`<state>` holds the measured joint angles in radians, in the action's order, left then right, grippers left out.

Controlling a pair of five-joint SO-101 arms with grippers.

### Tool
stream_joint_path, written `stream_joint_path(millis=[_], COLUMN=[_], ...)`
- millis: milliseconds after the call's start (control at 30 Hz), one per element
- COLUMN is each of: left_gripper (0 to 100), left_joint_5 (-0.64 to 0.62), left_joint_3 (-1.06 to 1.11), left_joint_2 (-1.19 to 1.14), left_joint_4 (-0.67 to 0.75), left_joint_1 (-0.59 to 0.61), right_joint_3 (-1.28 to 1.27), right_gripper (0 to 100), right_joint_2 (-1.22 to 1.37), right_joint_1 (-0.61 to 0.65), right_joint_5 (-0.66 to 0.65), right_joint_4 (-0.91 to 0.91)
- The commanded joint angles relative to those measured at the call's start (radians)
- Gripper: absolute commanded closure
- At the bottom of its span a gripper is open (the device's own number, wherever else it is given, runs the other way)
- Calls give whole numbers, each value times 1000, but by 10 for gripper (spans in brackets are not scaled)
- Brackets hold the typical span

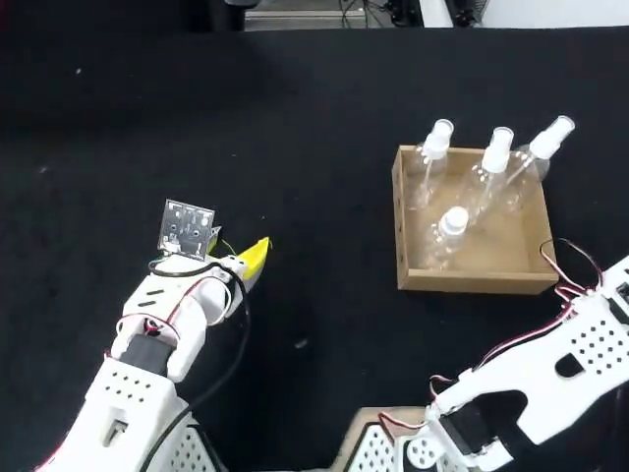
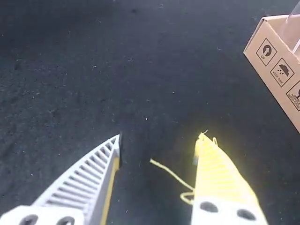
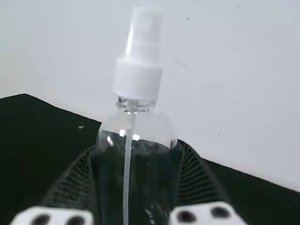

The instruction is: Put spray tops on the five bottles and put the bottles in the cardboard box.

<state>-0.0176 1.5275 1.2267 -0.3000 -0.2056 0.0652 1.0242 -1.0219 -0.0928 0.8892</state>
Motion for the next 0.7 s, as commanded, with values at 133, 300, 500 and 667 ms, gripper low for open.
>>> stream_joint_path(millis=[133, 300, 500, 667], left_gripper=[759, 759, 759, 759], left_joint_5=[-5, -5, -5, -5], left_joint_3=[-5, -5, -5, -7], left_joint_2=[15, 15, 15, 15], left_joint_4=[26, 26, 26, 26], left_joint_1=[-10, -8, -8, -7], right_joint_3=[-4, -2, 2, -2], right_gripper=[868, 858, 855, 737], right_joint_2=[-13, -15, -19, -19], right_joint_1=[-6, -6, -6, 3], right_joint_5=[-5, -5, -5, -71], right_joint_4=[21, 21, 21, 20])
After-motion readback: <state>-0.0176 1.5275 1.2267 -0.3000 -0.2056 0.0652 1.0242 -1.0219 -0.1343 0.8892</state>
